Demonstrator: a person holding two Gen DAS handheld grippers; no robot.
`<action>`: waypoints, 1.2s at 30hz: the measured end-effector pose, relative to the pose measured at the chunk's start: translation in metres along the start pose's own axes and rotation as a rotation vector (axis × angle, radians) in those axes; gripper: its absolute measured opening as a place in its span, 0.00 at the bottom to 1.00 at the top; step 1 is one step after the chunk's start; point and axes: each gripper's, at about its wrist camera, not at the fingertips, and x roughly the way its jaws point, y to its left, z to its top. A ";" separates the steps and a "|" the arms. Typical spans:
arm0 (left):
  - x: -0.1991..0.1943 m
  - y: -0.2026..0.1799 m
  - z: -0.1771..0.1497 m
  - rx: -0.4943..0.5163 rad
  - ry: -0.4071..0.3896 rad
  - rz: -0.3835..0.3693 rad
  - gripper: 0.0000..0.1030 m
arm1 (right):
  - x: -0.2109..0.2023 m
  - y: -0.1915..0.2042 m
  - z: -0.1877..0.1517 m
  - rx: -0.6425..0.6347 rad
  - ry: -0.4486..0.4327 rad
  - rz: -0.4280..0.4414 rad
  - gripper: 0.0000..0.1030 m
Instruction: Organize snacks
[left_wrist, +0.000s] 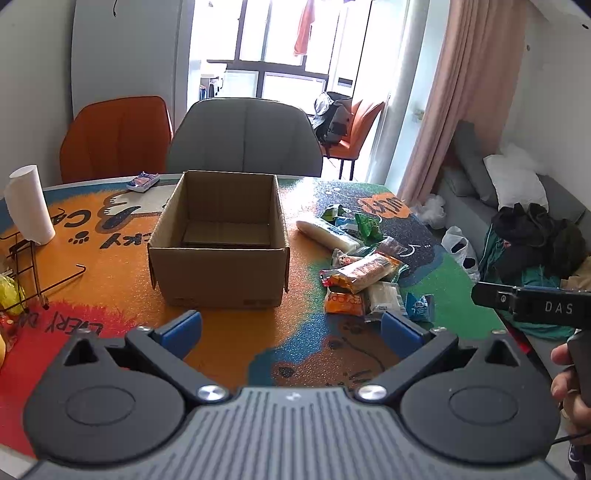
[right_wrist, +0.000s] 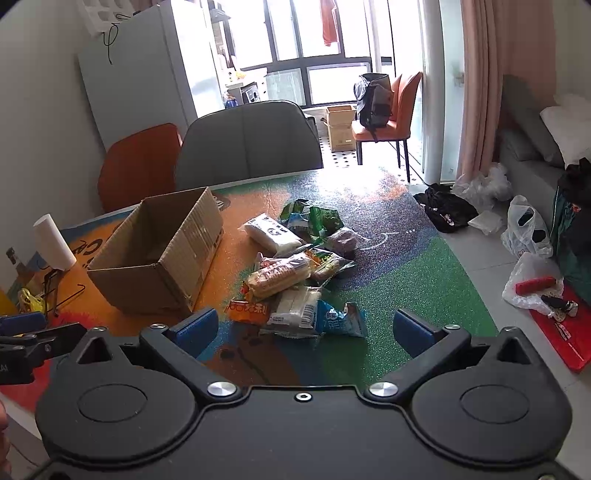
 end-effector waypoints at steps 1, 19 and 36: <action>0.000 0.000 0.000 0.001 0.000 0.003 1.00 | 0.000 0.000 0.000 -0.003 0.001 -0.003 1.00; 0.006 0.006 0.002 -0.018 0.001 -0.008 1.00 | 0.003 0.007 0.005 -0.041 -0.015 -0.001 1.00; 0.043 0.004 0.012 -0.044 -0.001 -0.065 1.00 | 0.030 -0.017 0.010 -0.025 0.018 -0.003 1.00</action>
